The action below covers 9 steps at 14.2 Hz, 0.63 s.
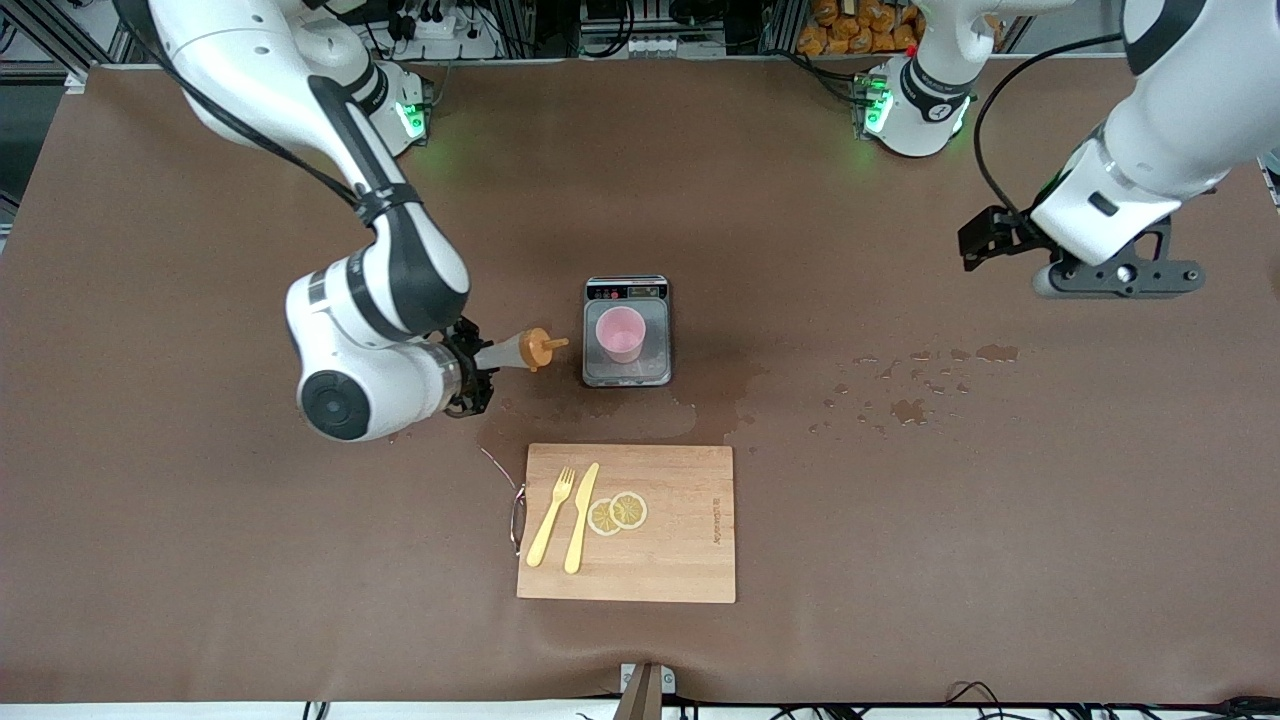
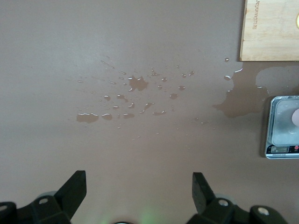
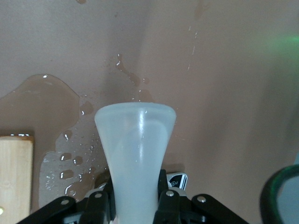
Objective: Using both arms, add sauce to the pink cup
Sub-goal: 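Withdraw the left gripper while the right gripper carries the bottle toward the cup, then tilt the sauce bottle nozzle over the pink cup with the right gripper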
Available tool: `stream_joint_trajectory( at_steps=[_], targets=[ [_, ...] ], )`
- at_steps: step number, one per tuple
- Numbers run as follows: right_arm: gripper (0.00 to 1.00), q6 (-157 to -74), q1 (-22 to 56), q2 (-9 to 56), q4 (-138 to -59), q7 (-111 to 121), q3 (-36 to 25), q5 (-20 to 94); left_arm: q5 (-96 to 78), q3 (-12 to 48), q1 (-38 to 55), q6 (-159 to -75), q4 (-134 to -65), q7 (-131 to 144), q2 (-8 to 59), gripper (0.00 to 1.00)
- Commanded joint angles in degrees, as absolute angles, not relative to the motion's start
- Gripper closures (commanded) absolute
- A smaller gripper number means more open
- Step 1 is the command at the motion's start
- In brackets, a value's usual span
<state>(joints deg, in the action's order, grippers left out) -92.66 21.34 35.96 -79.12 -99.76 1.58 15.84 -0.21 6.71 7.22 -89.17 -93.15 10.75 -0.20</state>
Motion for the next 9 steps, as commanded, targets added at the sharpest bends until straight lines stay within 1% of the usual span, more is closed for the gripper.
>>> stream_joint_trajectory(
  at_steps=[1, 5, 8, 9],
  targets=[
    [0.68, -91.7, 22.9, 33.9, -81.0, -103.5, 1.1, 12.1, -0.9, 4.3, 8.1, -87.6, -94.4, 6.9, -2.8, 0.0],
    [0.68, -91.9, 27.6, 35.1, -80.9, -108.5, 1.1, 6.8, -0.8, 4.8, 8.2, -86.8, -93.7, 8.0, -2.8, 0.0],
    [0.68, -91.3, 28.4, 35.1, -80.9, -110.4, 1.1, 4.0, -0.8, 4.6, 8.1, -86.7, -92.2, 7.9, -4.3, 0.0],
    [0.67, -90.4, 28.7, 35.1, -80.7, -110.4, 1.1, 3.2, -0.8, 4.4, 8.1, -86.6, -90.7, 7.9, -4.1, 0.0]
  ],
)
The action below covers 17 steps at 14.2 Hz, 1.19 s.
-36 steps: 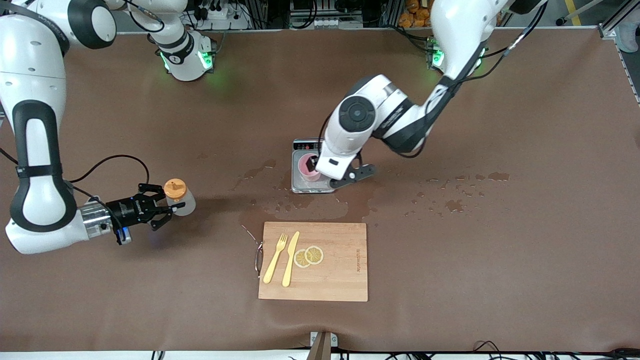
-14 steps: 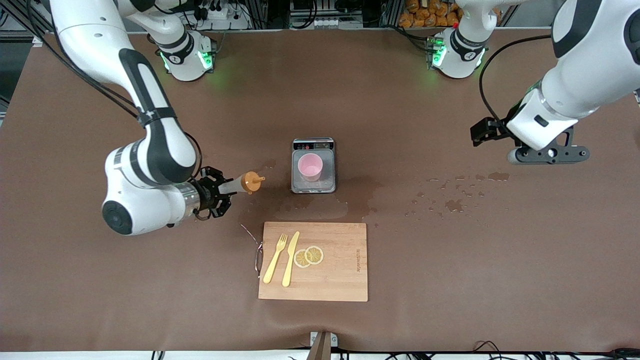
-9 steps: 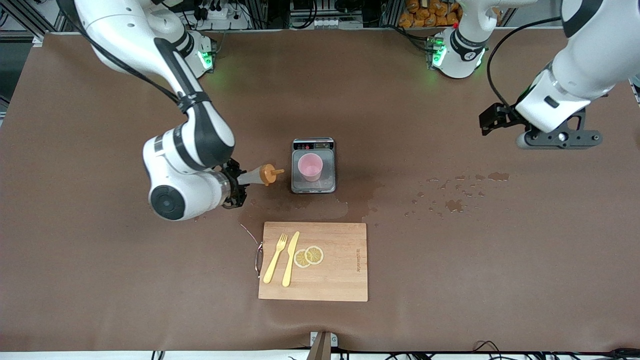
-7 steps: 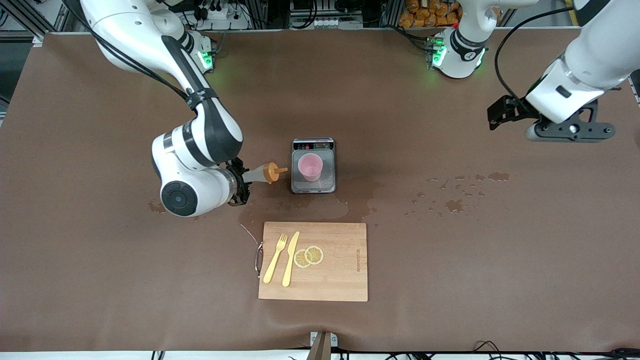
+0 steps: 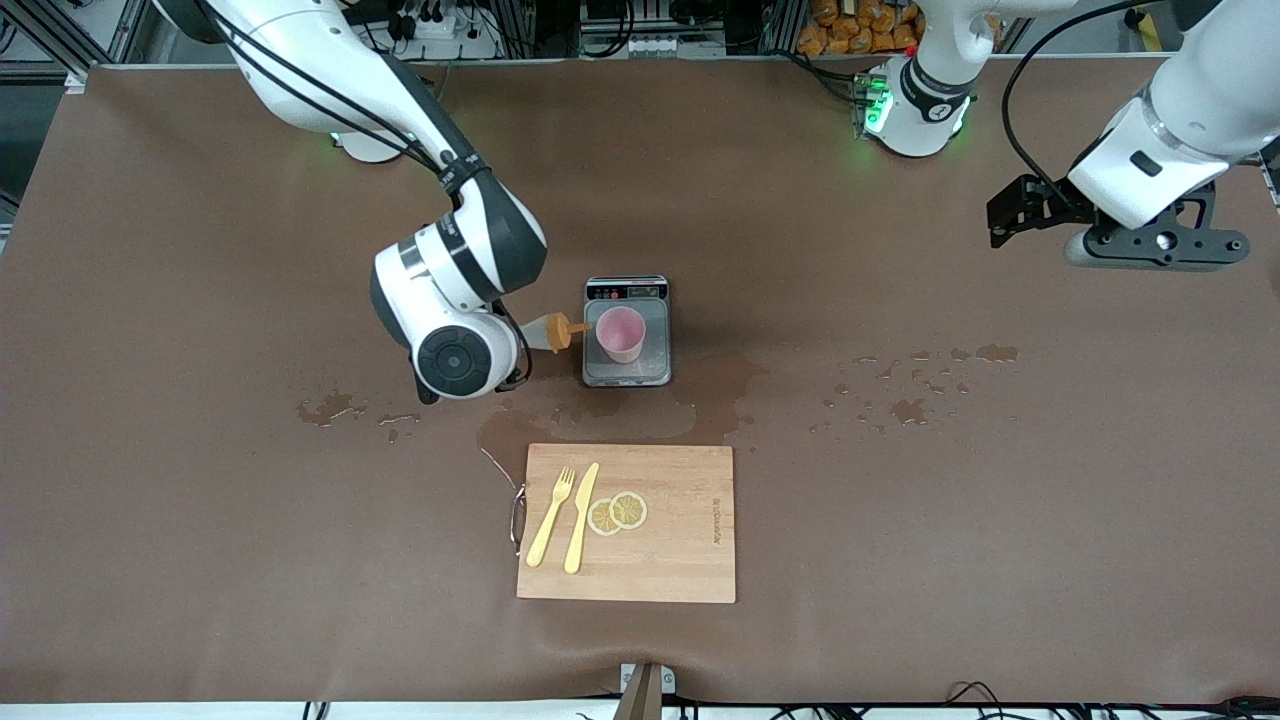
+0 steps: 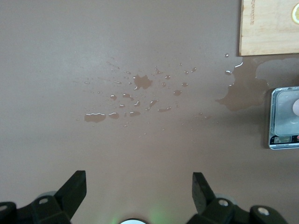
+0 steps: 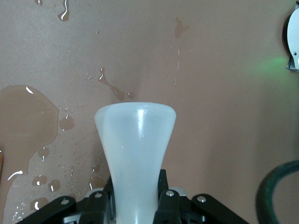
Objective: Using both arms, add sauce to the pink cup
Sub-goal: 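Tilt the sauce bottle nozzle over the pink cup with the right gripper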
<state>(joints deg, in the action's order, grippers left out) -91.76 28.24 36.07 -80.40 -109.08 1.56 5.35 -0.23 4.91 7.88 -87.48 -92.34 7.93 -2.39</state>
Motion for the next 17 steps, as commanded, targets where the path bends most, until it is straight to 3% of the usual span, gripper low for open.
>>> stream_joint_trajectory(
  at_steps=[1, 9, 17],
  targets=[
    [0.67, -89.4, 29.0, 35.1, -80.6, -110.5, 1.1, 1.3, -0.8, 4.5, 8.1, -85.0, -90.6, 7.9, -4.3, 0.0],
    [0.69, -82.8, 29.0, 35.2, -76.9, -110.5, 1.1, -3.3, -0.3, 6.7, 8.4, -84.2, -89.5, 9.0, -3.9, 0.0],
    [0.72, -79.9, 30.1, 39.8, -68.7, -113.8, 0.9, -3.8, -3.5, 6.2, 5.5, -84.5, -89.6, 8.6, -3.3, 0.0]
  ],
)
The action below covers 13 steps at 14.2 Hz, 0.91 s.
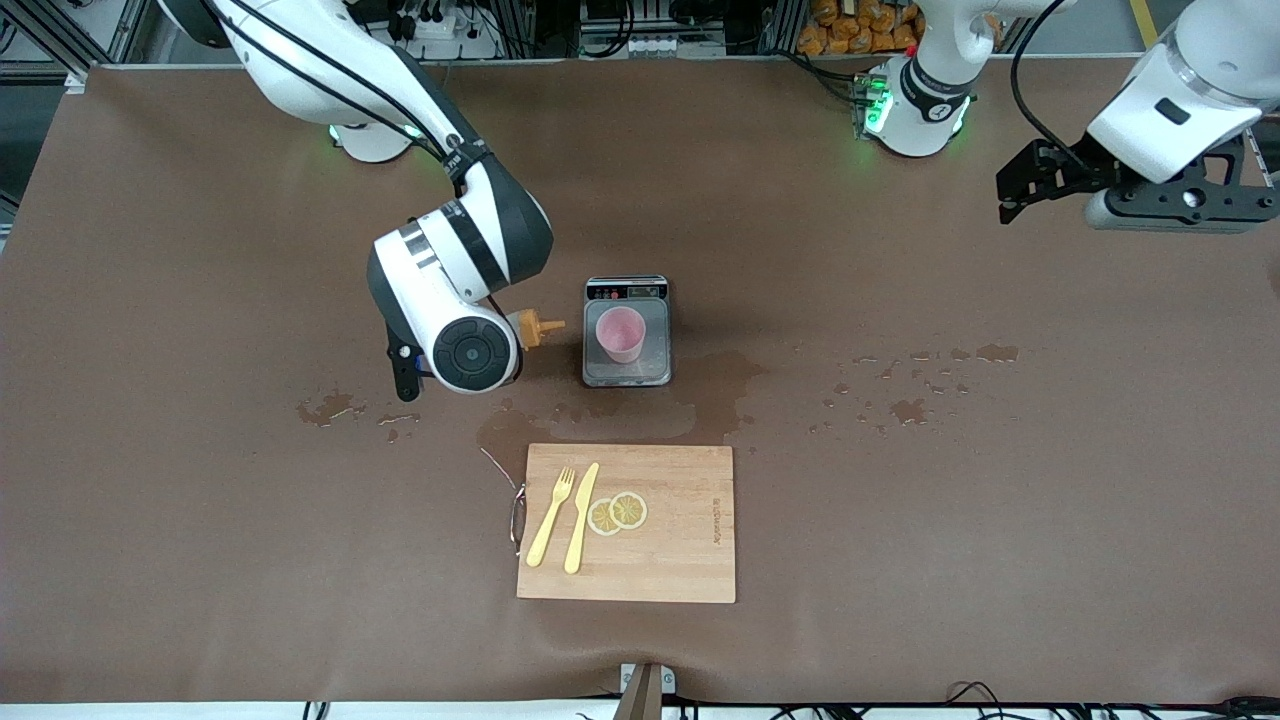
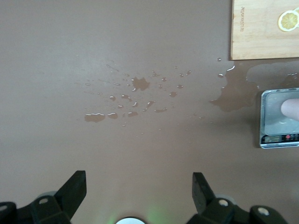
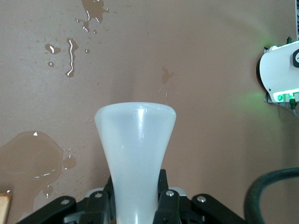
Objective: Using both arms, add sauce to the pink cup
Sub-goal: 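Tilt the sauce bottle nozzle over the pink cup with the right gripper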
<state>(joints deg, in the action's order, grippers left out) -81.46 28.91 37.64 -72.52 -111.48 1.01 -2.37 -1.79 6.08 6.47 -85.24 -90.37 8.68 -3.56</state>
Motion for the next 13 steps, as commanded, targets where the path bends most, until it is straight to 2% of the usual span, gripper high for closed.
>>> stream_joint_trajectory(
  at_steps=[1, 5, 13],
  targets=[
    [0.73, -79.5, 31.2, 40.8, -67.2, -114.7, 0.9, -4.3, -3.5, 6.2, 5.3, -84.6, -89.6, 8.6, -3.3, 0.0],
    [0.75, -79.1, 33.1, 41.4, -65.7, -117.9, 1.0, -6.4, -3.5, 6.3, 5.4, -85.1, -89.5, 8.3, -3.4, 0.0],
    [0.89, -79.0, 36.1, 42.5, -63.8, -123.1, 1.0, -10.2, -3.3, 6.9, 5.4, -86.0, -89.5, 7.9, -3.5, 0.0]
  ],
)
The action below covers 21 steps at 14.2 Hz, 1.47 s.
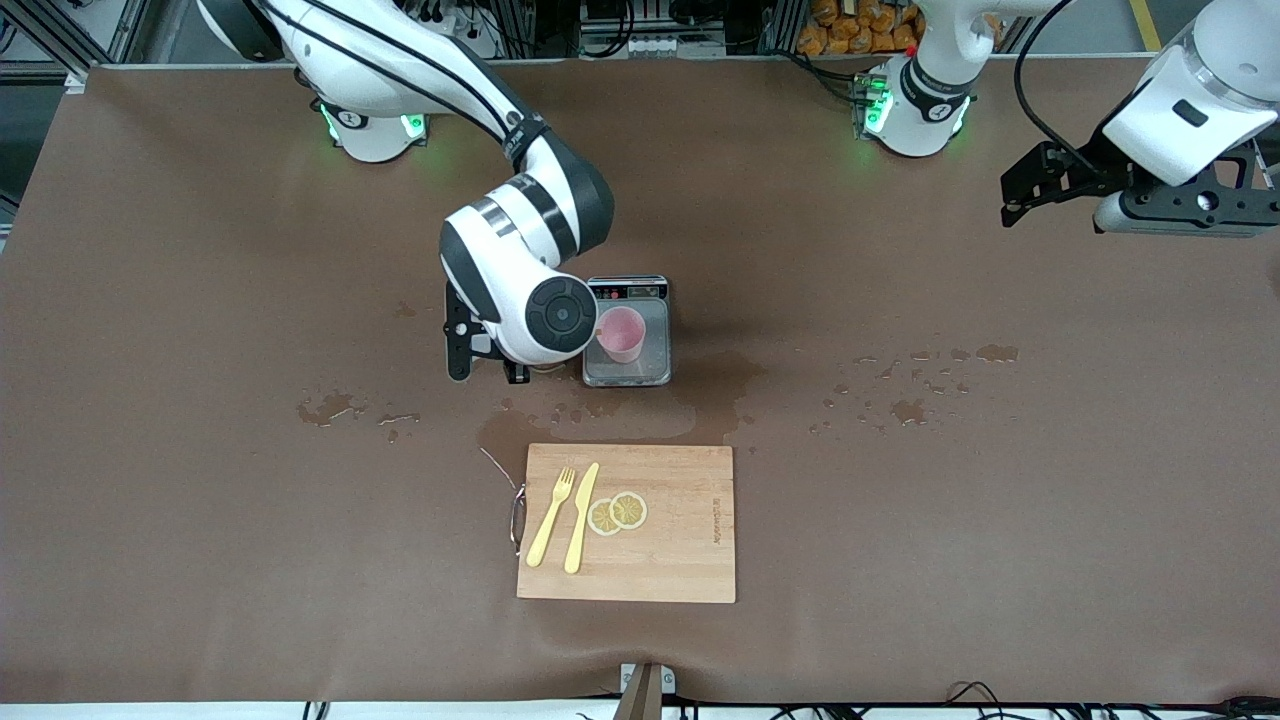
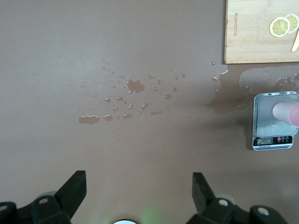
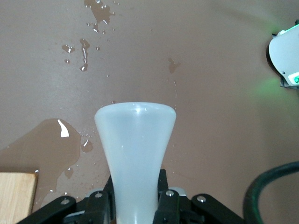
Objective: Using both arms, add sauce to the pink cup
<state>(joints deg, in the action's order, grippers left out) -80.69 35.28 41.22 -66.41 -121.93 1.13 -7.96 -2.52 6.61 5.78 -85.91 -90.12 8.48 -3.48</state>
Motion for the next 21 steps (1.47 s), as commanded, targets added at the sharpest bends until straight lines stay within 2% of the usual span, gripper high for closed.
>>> stream_joint_trajectory(
  at_steps=[1, 3, 4, 5, 21],
  targets=[
    [0.89, -78.8, 36.0, 42.5, -63.8, -123.1, 1.0, -10.3, -3.3, 6.9, 5.6, -86.0, -89.5, 7.9, -3.5, 0.0],
    [0.92, -78.1, 36.3, 42.8, -63.8, -123.0, 1.1, -11.6, -3.3, 6.9, 5.6, -86.0, -89.5, 7.9, -3.5, 0.0],
    [0.99, -77.8, 36.8, 43.1, -63.8, -123.0, 1.0, -12.2, -3.3, 6.9, 5.5, -86.0, -89.5, 7.9, -3.5, 0.0],
    [1.0, -77.3, 37.3, 43.3, -63.8, -122.9, 1.1, -13.8, -3.3, 6.9, 5.7, -86.0, -89.4, 7.9, -3.5, 0.0],
    [1.0, -76.6, 38.5, 44.0, -63.2, -121.9, 1.2, -15.5, -2.8, 7.5, 5.7, -86.2, -88.6, 7.9, -3.3, 0.0]
  ],
)
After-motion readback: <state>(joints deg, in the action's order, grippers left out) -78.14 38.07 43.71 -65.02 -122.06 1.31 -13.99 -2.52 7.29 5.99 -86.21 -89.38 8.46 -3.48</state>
